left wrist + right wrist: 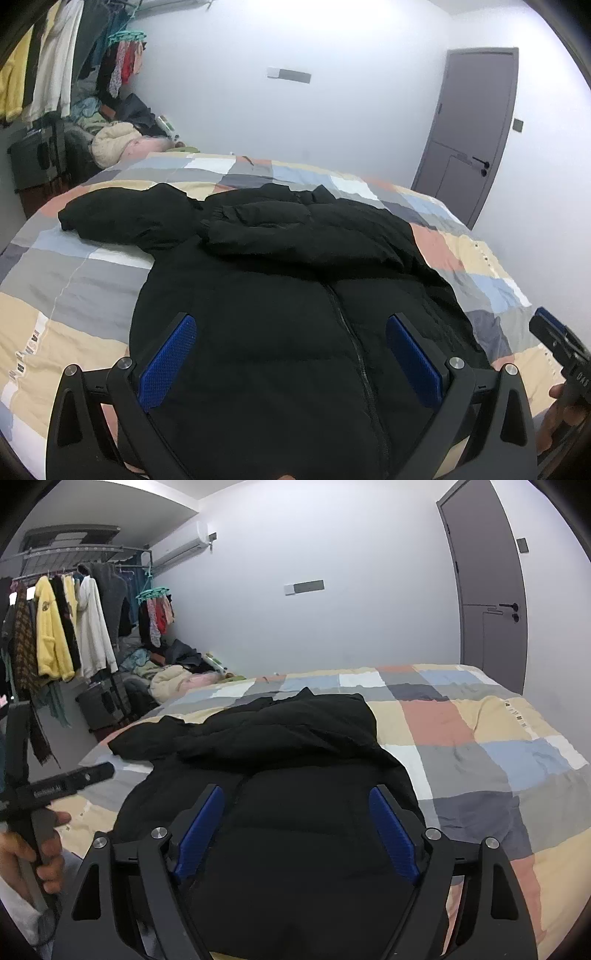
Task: Fold large clothes
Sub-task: 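Move the left gripper to the other sleeve and grasp its cuff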
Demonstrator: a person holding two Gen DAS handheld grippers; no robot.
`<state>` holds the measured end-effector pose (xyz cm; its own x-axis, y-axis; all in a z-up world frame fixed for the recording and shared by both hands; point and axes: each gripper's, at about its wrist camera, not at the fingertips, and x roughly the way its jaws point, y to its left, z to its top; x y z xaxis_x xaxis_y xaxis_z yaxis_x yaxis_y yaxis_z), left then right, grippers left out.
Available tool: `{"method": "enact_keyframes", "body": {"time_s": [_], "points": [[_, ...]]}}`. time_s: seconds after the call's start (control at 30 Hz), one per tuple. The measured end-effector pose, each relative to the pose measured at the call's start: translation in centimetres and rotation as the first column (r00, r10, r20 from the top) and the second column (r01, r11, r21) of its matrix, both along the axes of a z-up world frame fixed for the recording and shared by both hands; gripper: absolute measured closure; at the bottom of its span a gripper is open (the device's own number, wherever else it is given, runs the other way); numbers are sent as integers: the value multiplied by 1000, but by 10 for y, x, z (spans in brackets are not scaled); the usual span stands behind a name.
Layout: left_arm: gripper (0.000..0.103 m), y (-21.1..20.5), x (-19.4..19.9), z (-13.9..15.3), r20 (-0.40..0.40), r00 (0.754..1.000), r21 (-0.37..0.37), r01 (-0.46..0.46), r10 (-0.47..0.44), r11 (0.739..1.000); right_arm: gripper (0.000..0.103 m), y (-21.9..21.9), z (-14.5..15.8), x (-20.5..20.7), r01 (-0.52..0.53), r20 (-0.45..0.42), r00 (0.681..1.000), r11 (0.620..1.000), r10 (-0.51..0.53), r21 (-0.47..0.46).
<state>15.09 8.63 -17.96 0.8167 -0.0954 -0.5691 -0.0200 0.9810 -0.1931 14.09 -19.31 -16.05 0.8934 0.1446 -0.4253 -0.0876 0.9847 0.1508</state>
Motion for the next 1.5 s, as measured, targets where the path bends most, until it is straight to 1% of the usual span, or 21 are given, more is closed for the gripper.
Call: {"method": "enact_keyframes", "body": {"time_s": [0.13, 0.2, 0.23, 0.33, 0.43, 0.63, 0.7, 0.8, 0.87, 0.93, 0.97, 1.0, 1.07, 1.1, 1.17, 1.33, 1.4, 1.5], "points": [[0, 24, 9, 6, -3, 1000, -7, -16, 16, 1000, 19, 0, 0, 0, 12, 1, 1000, 1000, -12, -7], [0, 39, 16, 12, -9, 1000, 3, -26, 26, 1000, 13, 0, 0, 0, 17, 2, 1000, 1000, -17, -8], [0, 48, 20, 16, -8, 999, 13, -32, 32, 999, 8, 0, 0, 0, 21, 2, 1000, 1000, -21, -10], [0, 75, 33, 28, -11, 999, 31, -50, 51, 998, 5, 1, 0, 2, 21, 3, 1000, 1000, -21, -15], [0, 105, 43, 36, -15, 997, 33, -78, 79, 996, 1, 1, -2, 4, 24, 0, 1000, 999, -24, -26], [0, 168, 69, 43, -27, 993, 6, -117, 117, 993, 0, 5, -7, 9, 21, -8, 1000, 999, -21, -46], [0, 189, 78, 45, -14, 990, 19, -139, 139, 990, 0, 5, -9, 12, 27, -14, 1000, 999, -27, -39], [0, 220, 95, 45, 3, 987, 12, -162, 162, 987, 0, 7, -12, 16, 32, -19, 999, 999, -33, -25], [0, 246, 109, 42, -6, 981, -25, -195, 194, 981, 0, 9, -14, 18, 37, -13, 999, 999, -37, -33], [0, 276, 123, 36, -28, 971, -90, -241, 239, 966, 0, 11, -16, 20, 44, -11, 999, 998, -44, -47], [0, 295, 132, 29, -42, 963, -128, -270, 267, 954, 0, 12, -17, 22, 45, -13, 999, 998, -46, -50], [0, 308, 138, 24, -59, 956, -142, -292, 286, 946, 0, 12, -18, 24, 48, -18, 999, 998, -49, -51], [0, 336, 157, 6, -121, 940, -169, -336, 318, 927, 0, 13, -20, 29, 54, -35, 998, 997, -56, -56], [0, 345, 161, -1, -136, 935, -179, -349, 328, 920, 0, 13, -22, 32, 57, -43, 997, 997, -60, -58], [0, 368, 175, -19, -162, 929, -218, -363, 333, 906, 0, 14, -24, 37, 63, -62, 996, 996, -67, -61], [0, 409, 201, -61, -223, 909, -262, -403, 351, 877, 0, 16, -30, 54, 89, -105, 990, 995, -94, -53], [1, 426, 212, -79, -250, 900, -294, -422, 357, 858, 0, 18, -32, 61, 91, -119, 988, 995, -96, -43], [2, 455, 223, -102, -261, 888, -356, -453, 379, 817, 0, 23, -37, 72, 92, -151, 984, 994, -99, -56]]}}
